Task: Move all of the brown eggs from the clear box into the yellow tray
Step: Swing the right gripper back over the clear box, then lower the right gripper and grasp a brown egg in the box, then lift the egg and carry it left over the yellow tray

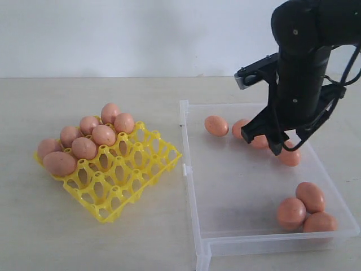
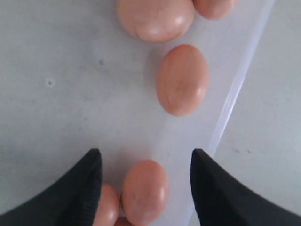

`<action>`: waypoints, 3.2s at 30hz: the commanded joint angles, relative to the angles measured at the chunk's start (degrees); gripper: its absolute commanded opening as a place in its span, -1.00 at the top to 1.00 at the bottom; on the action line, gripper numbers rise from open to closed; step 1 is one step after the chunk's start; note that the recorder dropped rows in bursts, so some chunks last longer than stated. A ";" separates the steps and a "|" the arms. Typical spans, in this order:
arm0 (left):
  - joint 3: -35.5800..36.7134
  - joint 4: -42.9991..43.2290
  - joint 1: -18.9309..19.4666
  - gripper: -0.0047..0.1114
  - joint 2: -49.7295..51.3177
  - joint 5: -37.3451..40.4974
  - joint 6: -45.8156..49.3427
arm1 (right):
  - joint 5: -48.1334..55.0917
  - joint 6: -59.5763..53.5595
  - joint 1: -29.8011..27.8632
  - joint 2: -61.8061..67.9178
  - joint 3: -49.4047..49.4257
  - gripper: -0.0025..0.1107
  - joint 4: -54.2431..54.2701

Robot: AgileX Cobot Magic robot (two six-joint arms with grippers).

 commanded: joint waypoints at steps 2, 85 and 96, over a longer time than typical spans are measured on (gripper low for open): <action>0.15 -0.16 -0.26 0.85 -0.20 -0.17 -0.06 | -4.27 2.21 -0.30 4.22 -2.03 0.08 -4.12; 0.15 -0.16 -0.26 0.85 -0.20 -0.17 -0.06 | -84.40 43.95 27.14 15.71 5.51 0.96 -1.62; 0.15 -0.16 -0.26 0.85 -0.20 -0.17 -0.06 | -76.28 40.06 27.14 19.68 -0.62 0.96 -1.62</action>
